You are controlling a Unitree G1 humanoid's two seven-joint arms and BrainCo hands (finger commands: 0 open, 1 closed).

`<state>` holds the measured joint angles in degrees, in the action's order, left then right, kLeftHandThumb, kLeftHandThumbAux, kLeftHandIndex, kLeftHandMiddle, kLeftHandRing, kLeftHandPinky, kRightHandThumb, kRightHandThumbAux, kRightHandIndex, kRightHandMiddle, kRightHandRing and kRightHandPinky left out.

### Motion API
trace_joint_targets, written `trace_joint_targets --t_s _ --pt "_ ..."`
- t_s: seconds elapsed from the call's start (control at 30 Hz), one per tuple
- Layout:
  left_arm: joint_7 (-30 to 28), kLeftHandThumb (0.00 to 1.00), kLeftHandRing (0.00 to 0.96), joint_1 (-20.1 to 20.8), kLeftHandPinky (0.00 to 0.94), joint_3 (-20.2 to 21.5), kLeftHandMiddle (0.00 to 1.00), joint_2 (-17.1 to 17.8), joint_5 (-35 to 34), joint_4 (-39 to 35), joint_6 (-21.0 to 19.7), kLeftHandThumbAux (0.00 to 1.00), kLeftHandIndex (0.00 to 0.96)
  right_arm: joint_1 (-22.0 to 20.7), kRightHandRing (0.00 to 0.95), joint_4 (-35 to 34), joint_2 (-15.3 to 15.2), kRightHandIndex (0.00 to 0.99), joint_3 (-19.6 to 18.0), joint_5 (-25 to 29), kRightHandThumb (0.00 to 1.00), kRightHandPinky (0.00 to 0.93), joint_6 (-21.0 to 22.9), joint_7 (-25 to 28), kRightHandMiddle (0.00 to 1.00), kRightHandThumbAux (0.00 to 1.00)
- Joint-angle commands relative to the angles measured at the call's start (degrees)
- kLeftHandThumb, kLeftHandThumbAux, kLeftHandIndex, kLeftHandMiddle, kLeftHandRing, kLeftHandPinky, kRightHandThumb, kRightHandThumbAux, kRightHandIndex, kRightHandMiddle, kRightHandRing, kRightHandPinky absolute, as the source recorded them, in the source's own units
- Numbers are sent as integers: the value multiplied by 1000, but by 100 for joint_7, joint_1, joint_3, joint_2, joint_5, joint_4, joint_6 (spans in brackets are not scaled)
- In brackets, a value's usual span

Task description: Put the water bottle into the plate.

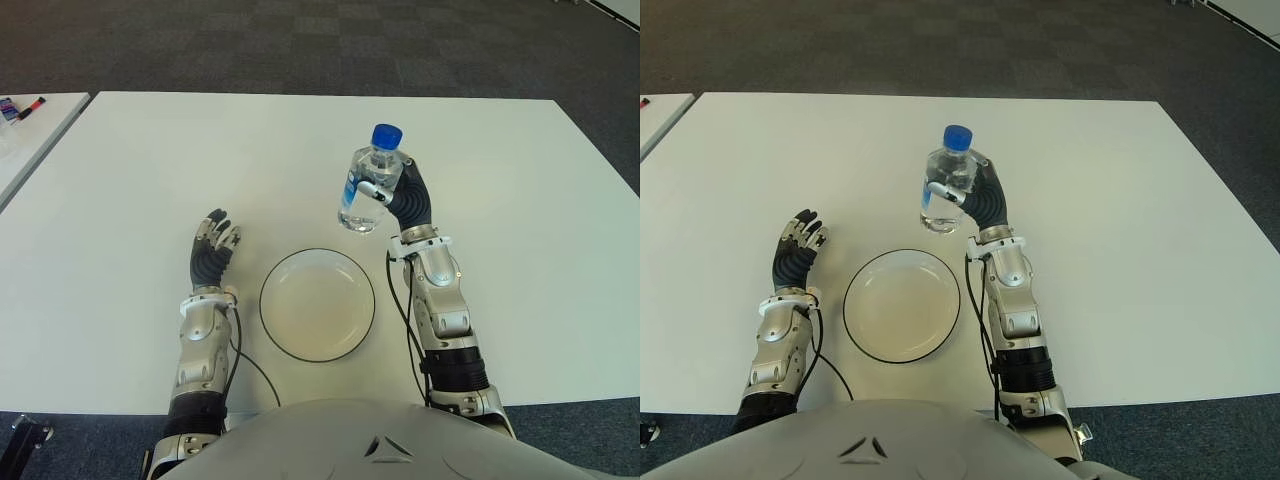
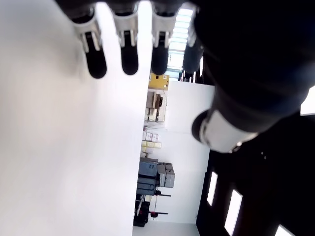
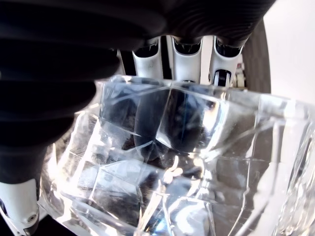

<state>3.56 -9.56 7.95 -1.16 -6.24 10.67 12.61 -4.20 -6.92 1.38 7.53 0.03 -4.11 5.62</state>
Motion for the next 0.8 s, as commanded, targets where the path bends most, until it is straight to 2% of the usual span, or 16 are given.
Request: trace_joint_targets --t_s 0.03,0.3,0.8 --pt "-48 418 142 44 196 -27 142 -18 23 33 -25 738 153 229 882 -164 -108 409 144 -76 856 868 -65 129 537 673" --pt "-78 433 150 57 207 -29 147 -54 -25 53 2 727 158 407 885 -211 -209 411 253 -153 856 868 19 180 538 673" --pt "-45 444 161 59 224 -61 153 -130 39 26 18 723 160 623 882 -95 -188 410 317 -127 856 863 85 212 537 673"
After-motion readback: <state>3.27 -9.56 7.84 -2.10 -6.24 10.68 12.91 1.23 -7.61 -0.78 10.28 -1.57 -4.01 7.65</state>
